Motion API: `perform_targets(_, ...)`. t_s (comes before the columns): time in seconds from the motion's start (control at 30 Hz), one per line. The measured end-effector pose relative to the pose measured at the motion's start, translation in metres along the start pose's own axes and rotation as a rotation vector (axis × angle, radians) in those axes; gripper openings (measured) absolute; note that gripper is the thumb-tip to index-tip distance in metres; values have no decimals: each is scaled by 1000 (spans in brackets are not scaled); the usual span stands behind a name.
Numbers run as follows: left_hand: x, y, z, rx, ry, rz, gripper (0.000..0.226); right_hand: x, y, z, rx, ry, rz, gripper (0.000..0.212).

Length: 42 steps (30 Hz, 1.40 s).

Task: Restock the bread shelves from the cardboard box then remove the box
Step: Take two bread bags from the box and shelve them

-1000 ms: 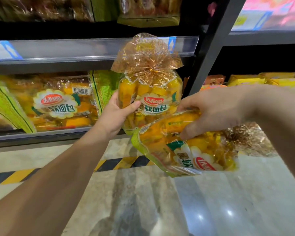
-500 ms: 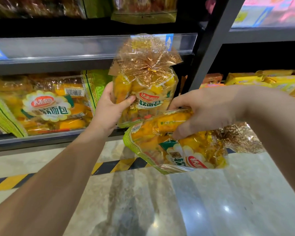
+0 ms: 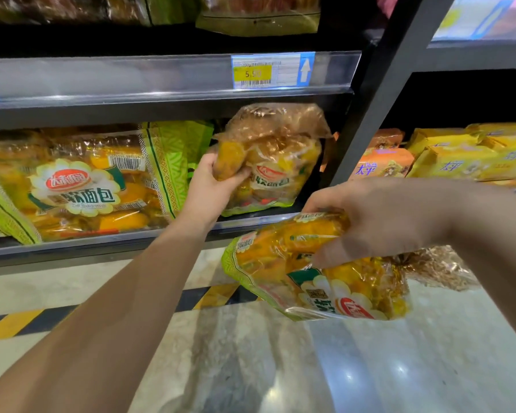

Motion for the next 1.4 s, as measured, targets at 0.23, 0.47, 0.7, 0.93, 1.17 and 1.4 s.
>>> perform_targets(0.23, -4, -14, 20, 85, 42, -33, 43, -11, 8, 8, -7, -33, 51, 55)
perform_targets(0.47, 3, -14, 33, 189, 276, -39, 52, -18, 11, 15, 1, -35, -20, 60)
perform_targets(0.7, 0, -7, 46, 189, 275, 66, 56, -23, 17, 15, -16, -37, -22, 64)
perform_targets(0.93, 1, -21, 32, 192, 239, 113, 67, -27, 24, 12, -18, -31, 4, 62)
perform_targets(1.17, 4, -28, 20, 194, 195, 177, 71, -33, 19, 9, -2, -34, -13, 57)
perform_targets(1.4, 3, -19, 31, 173, 306, 59, 72, -38, 21, -1, 34, -33, 58, 51)
Point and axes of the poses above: each hand's wrist, its own z-axis towards the middle knuckle, its own x-axis out of the back of the hand, y = z × x, the point moved 10 cm from there along z, towards the middle knuckle
